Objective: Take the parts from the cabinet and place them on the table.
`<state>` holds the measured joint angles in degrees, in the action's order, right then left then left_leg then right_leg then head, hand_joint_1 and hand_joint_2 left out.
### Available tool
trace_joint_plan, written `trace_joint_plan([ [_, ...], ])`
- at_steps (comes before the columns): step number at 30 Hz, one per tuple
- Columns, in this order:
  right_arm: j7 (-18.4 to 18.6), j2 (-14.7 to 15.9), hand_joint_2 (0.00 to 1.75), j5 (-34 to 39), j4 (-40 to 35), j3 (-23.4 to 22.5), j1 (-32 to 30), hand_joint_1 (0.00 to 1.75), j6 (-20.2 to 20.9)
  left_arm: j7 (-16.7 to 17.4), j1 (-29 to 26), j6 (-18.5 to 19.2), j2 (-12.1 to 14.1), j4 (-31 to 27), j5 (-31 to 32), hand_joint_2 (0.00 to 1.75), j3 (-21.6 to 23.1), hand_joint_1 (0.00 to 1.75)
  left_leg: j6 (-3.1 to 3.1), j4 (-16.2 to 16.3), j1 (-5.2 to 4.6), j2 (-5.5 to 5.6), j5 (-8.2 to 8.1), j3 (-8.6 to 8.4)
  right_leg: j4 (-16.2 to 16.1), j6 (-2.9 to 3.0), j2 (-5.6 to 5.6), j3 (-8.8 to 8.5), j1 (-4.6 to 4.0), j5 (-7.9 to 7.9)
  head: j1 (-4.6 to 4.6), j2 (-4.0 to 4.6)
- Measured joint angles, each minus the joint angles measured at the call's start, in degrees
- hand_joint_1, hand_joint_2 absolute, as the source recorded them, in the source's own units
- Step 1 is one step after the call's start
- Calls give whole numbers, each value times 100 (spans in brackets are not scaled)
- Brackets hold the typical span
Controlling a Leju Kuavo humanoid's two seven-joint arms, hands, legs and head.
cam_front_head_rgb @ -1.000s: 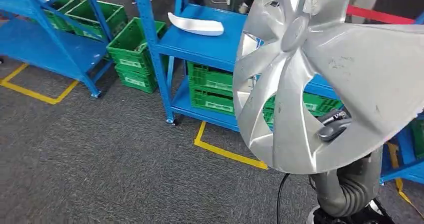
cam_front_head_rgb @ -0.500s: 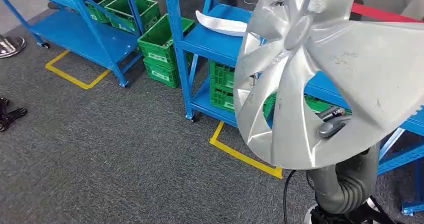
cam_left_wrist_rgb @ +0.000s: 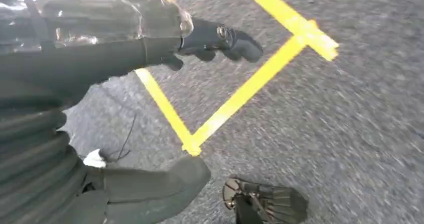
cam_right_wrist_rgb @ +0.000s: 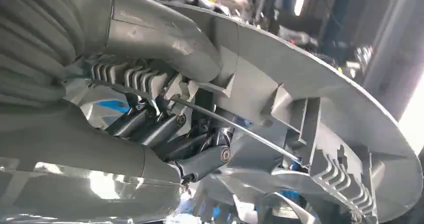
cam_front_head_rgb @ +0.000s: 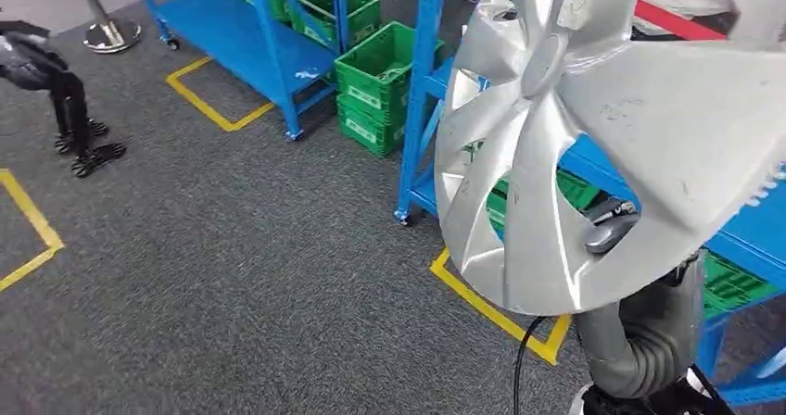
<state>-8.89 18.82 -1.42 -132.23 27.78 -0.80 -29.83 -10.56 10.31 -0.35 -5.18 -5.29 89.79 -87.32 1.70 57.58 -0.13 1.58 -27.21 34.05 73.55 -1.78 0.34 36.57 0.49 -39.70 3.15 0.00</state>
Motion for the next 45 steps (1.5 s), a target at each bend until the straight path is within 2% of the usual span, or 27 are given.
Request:
trace_joint_plan([
  [1,22,9,175,-18,0,9,9,175,2,-11,-8,-2,4,0,-4,175,0,0,3,0,-7,56,2,-5,39,8,-9,23,0,45,13,0],
  [3,74,20,175,-41,0,39,97,175,24,-114,-14,-18,24,0,-103,175,0,0,1,7,-20,212,11,-10,-565,60,-50,-217,0,535,44,0],
  [4,87,17,175,-46,-4,42,168,175,48,-162,-11,-24,31,0,-175,175,0,0,-9,8,-24,272,17,-20,-1070,95,-130,-434,0,819,66,0],
  [5,103,20,175,-46,-9,42,226,175,66,-181,-9,-35,39,0,-206,175,0,0,-15,7,-17,310,20,-12,-1471,133,-337,-595,2,981,90,0],
  [6,107,17,175,-50,-22,46,259,175,72,-195,4,-43,46,0,-223,175,0,0,-48,39,-53,359,30,22,-1593,165,-454,-652,14,954,78,0],
  [10,111,20,175,-55,-59,57,350,175,87,-210,-11,-54,122,-2,-245,175,0,0,-192,8,-20,535,109,95,-1713,261,-256,-674,-1,981,63,0],
  [12,118,15,175,-57,-66,61,373,175,87,-225,0,-63,138,2,-269,175,0,0,-235,356,-43,-108,-199,257,-1778,310,-118,-704,2,1029,-35,0],
  [14,113,13,175,-81,-79,68,379,175,87,-265,18,-90,140,2,-326,175,0,0,-299,1213,32,-184,-642,639,-1765,323,34,-693,-9,1026,-83,0],
  [16,105,13,175,-87,-79,76,395,175,109,-308,3,-105,142,2,-453,175,0,0,-340,1724,72,-180,-772,854,-1751,326,189,-689,-11,1014,-109,0],
  [17,90,13,175,-74,-79,83,398,175,131,-330,-1,-107,157,2,-531,175,0,0,-354,1586,85,-184,-643,770,-1744,316,259,-689,-10,1005,-127,0],
  [19,11,13,175,49,-76,107,396,175,164,-310,0,-107,184,2,-524,175,-2,0,-356,740,93,-308,-210,299,-1725,274,381,-702,-10,977,-151,0],
  [20,-68,11,175,148,-68,118,392,175,181,-280,3,-116,203,2,-501,175,-2,0,-342,242,82,-566,-32,7,-1705,239,436,-713,-14,954,-164,0],
  [21,-149,11,175,230,-50,129,374,175,210,-275,14,-122,203,2,-481,175,-2,0,-304,83,-4,-797,-134,-73,-1687,199,478,-703,-59,927,-182,0],
  [25,-481,-26,175,468,37,197,271,175,321,-223,8,-210,219,2,-481,175,-2,0,-146,38,-9,-505,-60,3,-1701,122,691,-727,-49,912,-166,0],
  [26,-559,-35,175,503,70,216,260,175,324,-161,11,-225,243,0,-481,175,-2,0,-103,9,30,-429,-31,-14,-1664,71,559,-709,-21,825,-160,0],
  [27,-653,-50,175,516,116,254,231,175,315,-38,23,-229,264,0,-470,175,-2,0,-75,9,31,-350,-17,-8,-1433,59,259,-625,-2,646,-125,0],
  [28,-734,-55,175,520,159,305,182,175,300,33,38,-230,280,0,-457,175,-2,0,-44,9,27,-286,-11,-2,-1033,60,109,-453,6,419,-77,0],
  [30,-809,-90,175,542,249,354,148,175,284,105,41,-229,328,0,-433,175,-2,0,-19,9,2,-135,-10,-1,-107,60,7,-30,3,40,-4,0],
  [31,-824,-103,175,564,287,380,141,175,278,158,37,-249,347,-2,-413,175,-2,0,-12,10,-12,-61,-6,-2,135,69,-1,98,3,4,7,0],
  [33,-886,-133,175,614,370,461,109,175,271,313,33,-295,387,-2,-369,175,-2,0,-6,12,-31,114,-2,-13,-185,114,-24,-12,2,372,11,0],
  [35,-964,-177,175,638,437,498,113,175,267,337,31,-293,411,0,-378,175,-4,0,-15,16,-38,274,3,-36,-1138,187,-194,-418,1,923,28,0],
  [36,-995,-192,175,643,464,511,120,175,267,332,32,-291,411,0,-398,175,-4,0,-28,17,-33,326,10,-5,-1436,234,-485,-531,5,999,37,0],
  [40,-1078,-265,175,673,564,586,160,175,308,164,13,-232,424,0,-415,175,-15,0,-175,22,12,560,86,102,-1619,261,-343,-593,-31,977,11,0],
  [41,-1093,-291,175,695,588,595,172,175,334,77,5,-221,437,-2,-415,175,-17,0,-191,56,5,483,45,116,-1711,305,-250,-629,26,1032,9,0],
  [42,-1095,-317,175,710,610,603,179,175,374,4,-3,-195,407,4,-413,175,-17,0,-223,178,-50,-3,-65,175,-1743,317,-184,-660,9,1041,-43,0],
  [43,-1106,-339,175,724,621,605,182,175,411,-55,10,-184,404,4,-402,175,-17,0,-265,500,-19,-182,-277,327,-1754,349,-108,-668,-7,1047,-112,0],
  [45,-1106,-372,175,719,662,610,203,175,485,-98,24,-151,376,4,-352,175,-17,0,-324,1390,49,-205,-682,752,-1747,355,57,-667,-24,1034,-127,0],
])
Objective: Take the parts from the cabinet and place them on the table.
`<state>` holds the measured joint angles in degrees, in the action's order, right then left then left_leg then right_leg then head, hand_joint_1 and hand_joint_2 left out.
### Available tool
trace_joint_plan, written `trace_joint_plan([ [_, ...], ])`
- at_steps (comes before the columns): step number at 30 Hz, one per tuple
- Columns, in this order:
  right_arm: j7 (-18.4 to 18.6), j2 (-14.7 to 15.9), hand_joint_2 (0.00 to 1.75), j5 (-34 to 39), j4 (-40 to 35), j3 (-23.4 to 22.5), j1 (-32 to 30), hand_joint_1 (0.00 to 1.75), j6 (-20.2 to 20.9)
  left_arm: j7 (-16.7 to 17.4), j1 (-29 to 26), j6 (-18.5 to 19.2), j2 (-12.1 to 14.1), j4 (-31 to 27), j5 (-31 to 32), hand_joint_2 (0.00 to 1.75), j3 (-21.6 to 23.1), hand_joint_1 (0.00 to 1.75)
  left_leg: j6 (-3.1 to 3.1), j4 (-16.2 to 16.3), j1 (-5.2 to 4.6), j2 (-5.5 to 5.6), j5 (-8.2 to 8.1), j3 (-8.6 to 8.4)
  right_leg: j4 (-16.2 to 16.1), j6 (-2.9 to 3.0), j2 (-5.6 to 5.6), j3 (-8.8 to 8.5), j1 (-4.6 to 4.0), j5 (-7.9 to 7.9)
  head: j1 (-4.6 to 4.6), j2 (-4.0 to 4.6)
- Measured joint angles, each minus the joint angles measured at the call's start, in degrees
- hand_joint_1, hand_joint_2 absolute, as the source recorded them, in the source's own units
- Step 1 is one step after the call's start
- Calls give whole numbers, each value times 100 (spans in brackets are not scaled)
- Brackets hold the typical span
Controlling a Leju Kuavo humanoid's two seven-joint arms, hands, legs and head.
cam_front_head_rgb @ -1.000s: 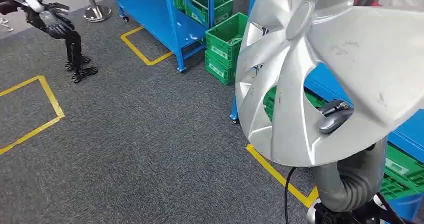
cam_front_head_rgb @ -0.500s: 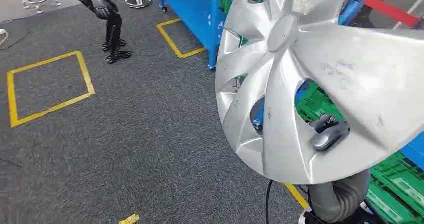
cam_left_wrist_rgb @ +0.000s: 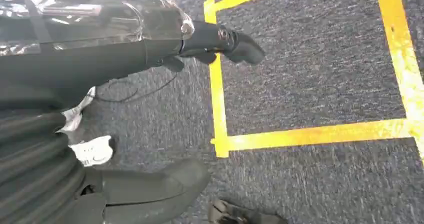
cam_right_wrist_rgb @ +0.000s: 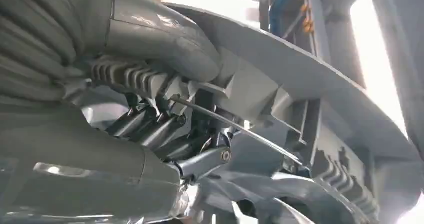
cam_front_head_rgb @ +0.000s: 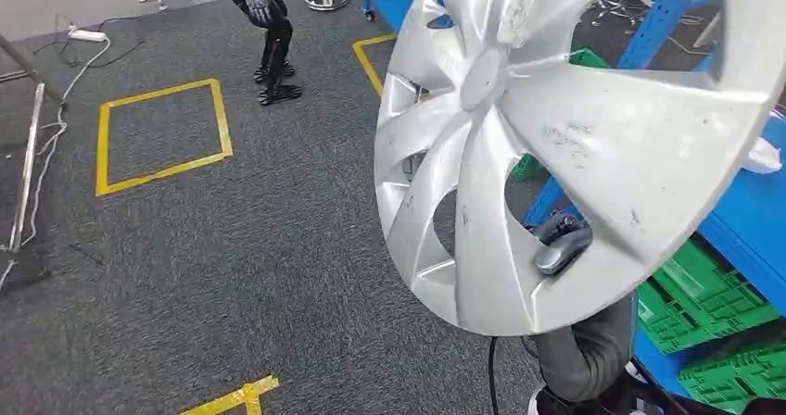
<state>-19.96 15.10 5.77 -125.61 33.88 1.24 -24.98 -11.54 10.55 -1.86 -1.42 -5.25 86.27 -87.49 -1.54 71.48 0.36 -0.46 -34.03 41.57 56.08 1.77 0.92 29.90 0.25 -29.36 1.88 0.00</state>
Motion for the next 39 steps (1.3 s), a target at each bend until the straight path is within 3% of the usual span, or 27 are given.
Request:
trace_joint_plan([
  [2,24,-35,175,0,40,7,13,175,42,79,-22,22,-37,2,35,175,0,0,-41,307,37,15,-10,142,5,-20,147,-7,4,-18,-42,0],
  [4,59,-59,175,4,88,18,15,175,75,182,-38,46,-70,2,81,175,0,0,-59,-353,67,-34,400,-219,19,-55,278,-31,7,-49,-70,0],
  [5,83,-70,175,7,107,26,18,175,83,227,-37,48,-79,4,96,175,0,0,-52,-854,65,-159,623,-499,35,-80,335,-48,9,-75,-79,0],
  [6,94,-87,175,4,122,31,19,175,83,249,-33,50,-92,4,114,175,0,0,-41,-1260,38,-490,658,-692,48,-118,391,-63,-1,-104,-92,0],
  [7,94,-92,175,4,131,33,23,175,85,260,-23,53,-114,4,118,175,0,0,38,-1304,-19,-552,643,-729,80,-164,429,-52,-43,-136,-112,0],
  [10,98,-92,175,0,168,48,50,175,99,282,-42,55,-127,4,131,175,0,0,156,-1292,-64,-342,636,-666,60,-218,587,-80,-28,-150,-92,0],
  [11,111,-92,175,-4,171,52,51,175,96,286,-38,55,-129,4,136,175,0,0,201,-1327,-38,-270,661,-687,70,-269,585,-91,-5,-193,-90,0],
  [13,146,-92,175,-46,173,57,44,175,77,278,-20,68,-158,2,173,175,0,0,268,-1337,-23,-114,676,-699,493,-297,100,82,32,-516,-53,0],
  [15,171,-92,175,-77,177,66,8,175,61,203,-3,74,-162,2,188,175,0,0,321,-1336,-45,43,679,-699,1408,-295,-38,513,27,-924,0,0],
  [16,184,-92,175,-85,179,72,0,175,59,151,-11,79,-168,2,192,175,0,0,326,-1336,-60,121,679,-700,1748,-289,-56,695,27,-1014,20,0],
  [17,199,-92,175,-87,181,87,-2,175,55,72,-22,81,-171,2,197,175,0,0,330,-1334,-75,214,680,-707,1864,-275,-66,785,26,-962,37,0],
  [18,205,-90,175,-87,181,98,-4,175,53,2,-31,81,-173,2,197,175,0,0,330,-1334,-86,300,680,-721,1708,-251,-74,745,26,-770,57,0],
  [20,208,-90,175,-87,181,105,0,175,53,-105,-35,83,-184,4,201,175,0,0,329,-1331,-100,466,680,-760,896,-181,-161,425,21,-208,96,0],
  [21,208,-90,175,-87,181,107,8,175,53,-133,-35,83,-204,4,201,175,0,0,326,-1333,-91,525,678,-751,443,-138,-409,259,20,42,116,0],
  [22,210,-90,175,-87,179,109,3,175,57,-140,-23,81,-214,2,201,175,0,0,310,-1312,-120,580,681,-730,319,-103,-565,197,36,0,92,0],
  [24,214,-90,175,-90,179,120,35,175,79,-99,-32,83,-212,2,201,175,0,0,244,-1312,-75,670,719,-660,187,-131,-465,156,11,-33,111,0],
  [26,216,-92,175,-90,179,129,73,175,101,13,-63,81,-204,2,201,175,2,0,178,-1326,-77,762,739,-637,118,-87,-358,123,28,7,109,0],
  [27,219,-96,175,-87,181,131,97,175,107,59,-69,81,-206,2,197,175,2,0,167,-1255,-103,354,658,-621,56,-63,-271,88,41,44,105,0],
  [28,221,-114,175,-87,181,127,95,175,120,118,-61,81,-208,2,190,175,2,0,132,-1074,-110,50,507,-536,25,-44,-218,68,22,53,37,0],
  [30,221,-153,175,-87,199,131,160,175,162,221,-30,96,-210,4,184,175,2,0,66,-249,-33,-7,84,-130,28,-34,-59,68,11,51,-2,0],
  [32,221,-216,175,-72,249,135,284,175,210,323,-39,127,-206,2,195,175,0,0,8,331,32,21,-65,157,33,-34,103,70,17,36,-37,0],
  [34,221,-276,175,-53,319,153,366,175,251,374,-48,168,-186,2,223,175,0,0,-43,-59,83,1,246,-43,41,-69,239,60,26,13,-70,0],
  [35,221,-306,175,-52,352,162,409,175,258,380,-45,171,-177,2,238,175,0,0,-64,-539,100,-79,487,-303,55,-98,304,52,34,-6,-81,0],
  [36,221,-330,175,-52,378,168,442,175,262,385,-41,171,-171,2,238,175,0,0,-79,-1038,110,-292,692,-582,76,-138,369,37,37,-32,-94,0],
  [37,221,-354,175,-52,404,170,471,175,267,385,-34,175,-173,2,245,175,0,0,-90,-1230,23,-629,602,-687,97,-191,411,40,-11,-65,-120,0],
  [38,221,-372,175,-48,431,177,512,175,271,391,-38,177,-173,2,254,175,0,0,11,-1251,40,-530,647,-669,130,-222,449,39,-17,-87,-107,0],
  [39,216,-378,175,-35,457,184,531,175,282,402,-48,177,-168,2,276,175,2,0,52,-1241,15,-488,634,-649,124,-232,487,30,-19,-87,-74,0],
])
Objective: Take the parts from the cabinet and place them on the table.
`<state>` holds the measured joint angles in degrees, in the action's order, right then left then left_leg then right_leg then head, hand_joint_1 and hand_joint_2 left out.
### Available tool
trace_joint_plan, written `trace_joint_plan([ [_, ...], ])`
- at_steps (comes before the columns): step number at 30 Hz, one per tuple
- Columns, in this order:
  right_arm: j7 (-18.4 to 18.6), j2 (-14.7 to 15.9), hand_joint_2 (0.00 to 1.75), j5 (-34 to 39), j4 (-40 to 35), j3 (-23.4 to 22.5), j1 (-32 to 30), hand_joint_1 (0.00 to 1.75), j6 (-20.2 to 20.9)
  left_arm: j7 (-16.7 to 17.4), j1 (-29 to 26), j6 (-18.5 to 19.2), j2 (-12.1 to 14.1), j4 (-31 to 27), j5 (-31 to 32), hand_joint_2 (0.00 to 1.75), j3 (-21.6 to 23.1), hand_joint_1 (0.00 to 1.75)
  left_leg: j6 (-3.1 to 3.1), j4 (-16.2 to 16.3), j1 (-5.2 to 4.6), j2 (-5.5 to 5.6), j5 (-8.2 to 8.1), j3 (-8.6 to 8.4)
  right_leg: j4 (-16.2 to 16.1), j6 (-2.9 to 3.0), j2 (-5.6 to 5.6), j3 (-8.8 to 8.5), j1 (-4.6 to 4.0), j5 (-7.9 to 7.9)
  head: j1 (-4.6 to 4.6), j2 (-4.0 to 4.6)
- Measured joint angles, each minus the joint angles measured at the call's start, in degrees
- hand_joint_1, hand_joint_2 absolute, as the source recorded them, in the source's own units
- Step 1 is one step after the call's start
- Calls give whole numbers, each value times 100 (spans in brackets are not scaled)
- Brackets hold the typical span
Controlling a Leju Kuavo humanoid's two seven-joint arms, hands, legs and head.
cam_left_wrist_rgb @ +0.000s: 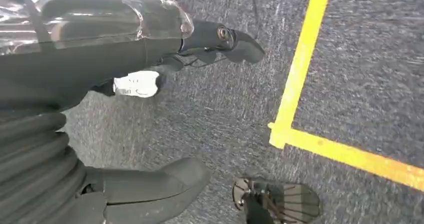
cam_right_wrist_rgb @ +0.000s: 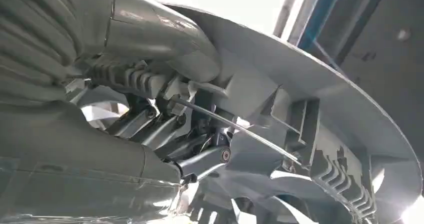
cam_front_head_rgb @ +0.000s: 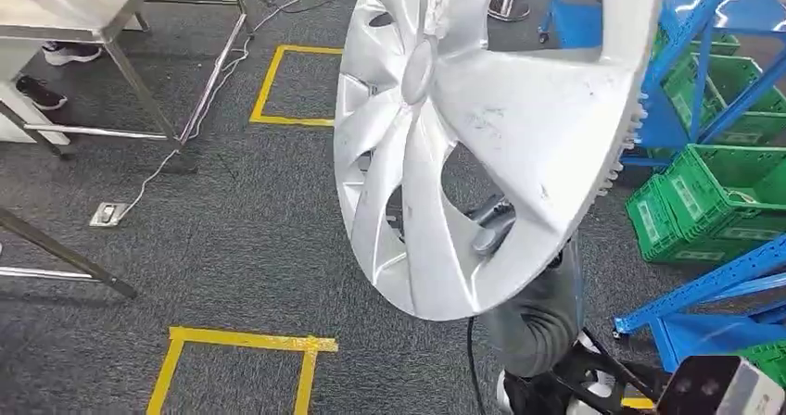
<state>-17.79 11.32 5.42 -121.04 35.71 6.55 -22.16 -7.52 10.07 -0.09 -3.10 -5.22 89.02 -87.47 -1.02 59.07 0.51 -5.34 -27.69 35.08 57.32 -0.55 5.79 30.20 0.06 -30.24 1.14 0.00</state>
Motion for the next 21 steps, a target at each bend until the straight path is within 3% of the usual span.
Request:
trace_joint_plan([
  [2,-24,-24,175,20,46,28,28,175,13,-7,-3,9,11,0,54,175,0,0,73,-10,-17,129,8,17,-20,-59,97,-33,36,-14,-4,0],
  [3,-35,-46,175,39,48,37,48,175,9,-29,8,11,15,0,68,175,0,0,117,-33,9,220,24,-18,5,-107,27,-23,69,-93,7,0],
  [4,-44,-48,175,52,61,46,52,175,4,-53,12,18,15,0,76,175,0,0,149,-34,2,273,25,-24,187,-107,-240,25,89,-238,37,0],
  [5,-63,-48,175,57,66,55,45,175,2,-74,22,26,20,0,81,175,0,0,181,-33,-5,345,25,-27,585,-97,-411,197,88,-463,74,0],
  [6,-77,-46,175,57,79,66,34,175,-4,-109,31,31,22,0,81,175,0,0,194,-32,-17,418,26,-29,1057,-87,-496,420,80,-669,94,0],
  [7,-87,-42,175,57,90,74,29,175,-15,-153,31,42,26,0,81,175,0,0,214,-31,-43,489,26,-31,1498,-75,-534,646,76,-820,138,0],
  [8,-96,-44,175,57,107,85,26,175,-31,-206,26,48,31,0,81,175,4,0,227,-30,-70,584,26,-35,1805,-49,-547,826,73,-861,177,0],
  [9,-98,-44,175,57,124,96,11,175,-50,-253,24,52,37,0,81,175,9,0,228,-28,-92,674,25,-48,1791,-9,-555,855,58,-742,181,0],
  [10,-101,-42,175,55,127,98,-9,175,-70,-282,22,55,42,0,81,175,11,0,232,-28,-107,762,25,-63,1551,37,-571,777,36,-518,192,0],
  [12,-105,-42,175,52,127,98,-20,175,-90,-326,23,57,41,0,81,175,24,0,232,-29,-120,933,25,-102,622,146,-711,404,-23,58,210,0],
  [13,-107,-42,175,52,127,96,-18,175,-98,-334,21,59,39,0,81,175,26,0,231,-39,-101,989,26,-98,265,206,-954,266,-50,161,210,0],
  [14,-111,-42,175,52,127,96,-32,175,-101,-345,29,59,31,0,81,175,28,0,210,-17,-112,1077,35,-65,162,231,-1068,212,-22,161,173,0],
  [17,-127,-42,175,50,120,96,-39,175,-109,-409,6,61,33,2,83,175,31,0,101,-61,-58,1265,105,-4,48,240,-882,165,-64,136,218,0],
  [18,-127,-42,175,48,118,94,-42,175,-118,-448,5,57,55,0,81,175,31,0,92,-69,-92,1256,100,-7,-75,234,-780,118,-4,196,216,0],
  [19,-122,-44,175,46,118,96,-51,175,-136,-481,-7,57,35,4,81,175,31,0,69,6,-136,776,1,21,-156,236,-714,53,-11,230,201,0],
  [20,-122,-44,175,31,98,85,-75,175,-173,-542,3,44,44,4,79,175,31,0,24,282,-110,521,-215,147,-194,265,-640,33,-13,247,85,0],
  [21,-107,-37,175,13,74,72,-90,175,-201,-577,16,26,41,4,79,175,31,0,-24,703,-59,494,-441,345,-194,263,-560,38,-15,246,79,0],
])
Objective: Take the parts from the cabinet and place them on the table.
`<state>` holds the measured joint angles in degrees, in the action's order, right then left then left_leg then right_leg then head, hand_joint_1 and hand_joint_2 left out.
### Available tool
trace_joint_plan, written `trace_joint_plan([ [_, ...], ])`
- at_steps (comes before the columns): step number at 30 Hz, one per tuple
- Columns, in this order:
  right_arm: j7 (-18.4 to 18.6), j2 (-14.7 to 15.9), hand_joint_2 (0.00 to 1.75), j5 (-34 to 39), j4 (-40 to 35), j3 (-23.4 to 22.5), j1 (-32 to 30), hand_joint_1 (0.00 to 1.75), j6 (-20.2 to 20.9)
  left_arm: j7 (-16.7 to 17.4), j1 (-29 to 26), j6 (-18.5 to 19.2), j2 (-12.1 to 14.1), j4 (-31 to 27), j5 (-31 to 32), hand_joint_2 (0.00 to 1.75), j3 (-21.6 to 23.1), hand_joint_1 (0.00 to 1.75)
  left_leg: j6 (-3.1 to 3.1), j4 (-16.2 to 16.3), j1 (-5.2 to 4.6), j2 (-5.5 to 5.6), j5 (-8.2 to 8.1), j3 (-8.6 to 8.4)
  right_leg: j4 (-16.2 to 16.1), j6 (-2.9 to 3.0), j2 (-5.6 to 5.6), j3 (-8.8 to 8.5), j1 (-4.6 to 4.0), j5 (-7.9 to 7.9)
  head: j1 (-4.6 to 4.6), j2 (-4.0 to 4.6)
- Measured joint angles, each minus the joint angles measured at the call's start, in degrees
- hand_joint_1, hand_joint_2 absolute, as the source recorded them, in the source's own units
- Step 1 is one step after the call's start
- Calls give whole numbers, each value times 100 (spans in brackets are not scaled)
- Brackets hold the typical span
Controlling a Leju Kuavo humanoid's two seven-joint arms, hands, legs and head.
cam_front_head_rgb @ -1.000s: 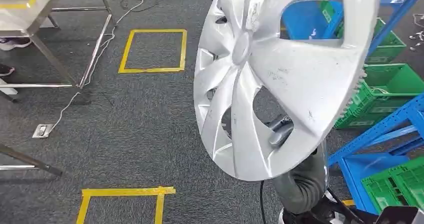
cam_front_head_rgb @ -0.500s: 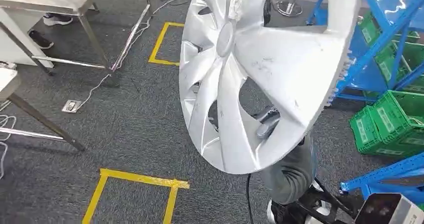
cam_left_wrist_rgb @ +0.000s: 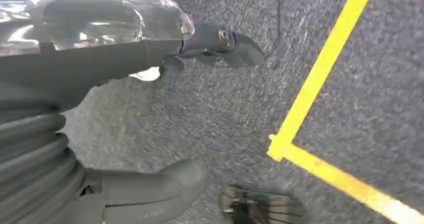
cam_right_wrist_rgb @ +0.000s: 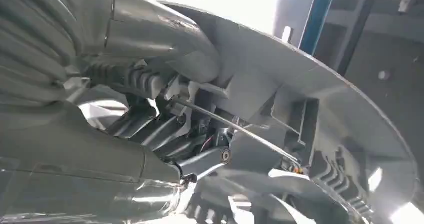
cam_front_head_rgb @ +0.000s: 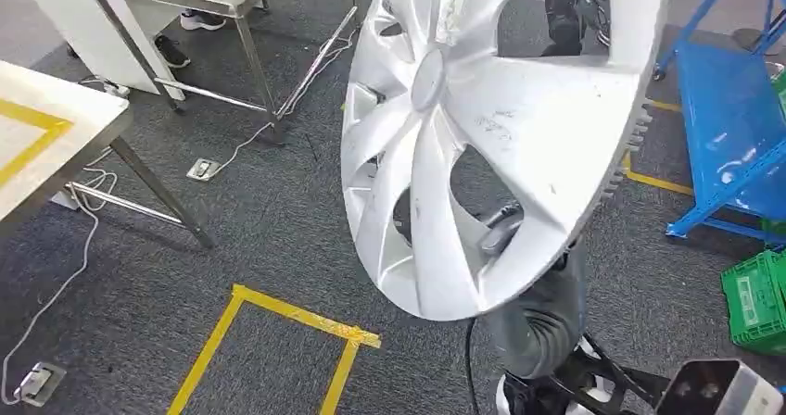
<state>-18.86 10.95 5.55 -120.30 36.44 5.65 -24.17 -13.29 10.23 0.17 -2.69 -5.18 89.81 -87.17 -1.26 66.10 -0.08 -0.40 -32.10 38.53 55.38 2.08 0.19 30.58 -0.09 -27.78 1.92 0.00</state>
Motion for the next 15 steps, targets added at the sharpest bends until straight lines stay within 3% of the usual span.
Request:
trace_joint_plan([
  [2,39,13,175,-4,-66,-53,-48,175,-48,-17,-7,-46,-7,0,0,175,0,0,-68,726,67,6,-280,336,6,-12,152,1,8,-16,-31,0],
  [3,61,30,175,7,-96,-85,-84,175,-68,-15,-20,-74,-17,0,0,175,0,0,-103,811,107,7,-239,372,13,-27,224,0,22,-26,-48,0],
  [4,83,53,175,48,-125,-123,-121,175,-76,-11,-30,-112,-26,0,0,175,0,0,-137,609,132,-2,-73,262,31,-51,289,-1,38,-42,-61,0],
  [5,87,81,175,87,-161,-162,-156,175,-94,6,-32,-155,-37,0,0,175,0,0,-168,198,149,-53,161,34,57,-88,349,-2,56,-66,-68,0],
  [6,87,105,175,129,-199,-190,-176,175,-94,41,-30,-175,-48,2,0,175,0,0,-184,-294,161,-180,390,-241,94,-129,396,-4,69,-94,-76,0],
  [7,87,118,175,164,-227,-219,-182,175,-92,64,-26,-186,-57,2,-4,175,0,0,-197,-703,159,-447,462,-444,136,-170,448,-7,74,-129,-90,0],
  [8,87,140,175,193,-262,-269,-181,175,-87,105,-15,-205,-88,4,-9,175,0,0,-135,-744,80,-552,398,-478,175,-221,472,8,29,-164,-125,0],
  [9,87,157,175,219,-280,-304,-171,175,-83,153,-18,-223,-92,7,-24,175,0,0,-12,-743,80,-472,404,-458,184,-247,508,1,28,-169,-96,0],
  [12,87,194,175,240,-326,-334,-144,175,-57,234,-20,-227,-103,9,-48,175,0,0,123,-760,54,-284,421,-452,170,-329,647,-31,66,-197,-81,0],
  [13,87,210,175,247,-339,-367,-136,175,-55,234,-20,-227,-113,9,-50,175,0,0,154,-774,82,-210,436,-457,245,-366,448,-16,99,-297,-48,0],
  [14,87,232,175,247,-347,-402,-144,175,-50,236,-6,-229,-129,9,-52,175,0,0,196,-773,83,-138,443,-453,510,-364,213,95,107,-483,-33,0],
  [15,87,242,175,247,-352,-411,-150,175,-48,249,10,-236,-129,9,-68,175,0,0,234,-773,77,-67,449,-451,973,-361,93,297,104,-726,24,0],
])
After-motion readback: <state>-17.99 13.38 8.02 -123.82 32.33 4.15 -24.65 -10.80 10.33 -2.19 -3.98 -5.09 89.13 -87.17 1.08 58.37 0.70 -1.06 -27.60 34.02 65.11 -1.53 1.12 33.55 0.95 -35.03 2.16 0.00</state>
